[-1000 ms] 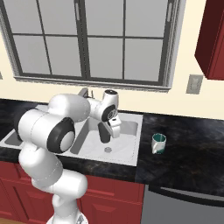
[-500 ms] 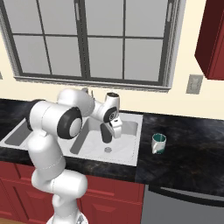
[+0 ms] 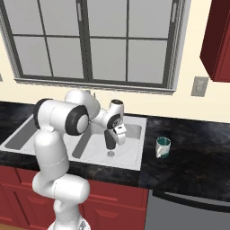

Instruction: Move any existing items from the left basin to the right basin for drying. Then move the mug from the counter to the left basin of the sink for washing.

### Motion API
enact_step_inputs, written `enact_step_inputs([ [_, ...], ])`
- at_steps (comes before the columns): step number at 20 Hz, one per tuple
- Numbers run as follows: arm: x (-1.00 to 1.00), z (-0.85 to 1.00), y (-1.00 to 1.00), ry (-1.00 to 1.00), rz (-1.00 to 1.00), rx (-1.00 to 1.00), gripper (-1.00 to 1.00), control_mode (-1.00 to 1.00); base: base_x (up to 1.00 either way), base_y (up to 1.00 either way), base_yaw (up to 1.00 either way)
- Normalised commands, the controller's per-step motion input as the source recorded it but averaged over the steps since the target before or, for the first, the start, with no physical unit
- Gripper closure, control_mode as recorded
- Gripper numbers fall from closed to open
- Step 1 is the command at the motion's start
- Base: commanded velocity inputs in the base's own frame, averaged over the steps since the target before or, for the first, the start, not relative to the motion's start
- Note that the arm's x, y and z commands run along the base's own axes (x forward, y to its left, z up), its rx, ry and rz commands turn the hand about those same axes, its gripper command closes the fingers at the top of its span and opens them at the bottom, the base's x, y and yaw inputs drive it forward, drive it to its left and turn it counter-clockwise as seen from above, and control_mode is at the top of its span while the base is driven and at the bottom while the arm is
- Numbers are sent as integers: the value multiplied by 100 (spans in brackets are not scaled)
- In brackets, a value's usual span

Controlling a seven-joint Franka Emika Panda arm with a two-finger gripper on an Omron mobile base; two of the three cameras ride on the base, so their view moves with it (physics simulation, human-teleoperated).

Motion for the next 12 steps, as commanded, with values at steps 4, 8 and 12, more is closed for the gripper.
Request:
enact_step_inputs([
  [4,0,-14,0,-2,0,0,100,-100,0,0,0],
  [8,1,-19,0,0,0,0,100,-100,0,0,0],
  [12,3,-19,0,0,0,0,100,-100,0,0,0],
])
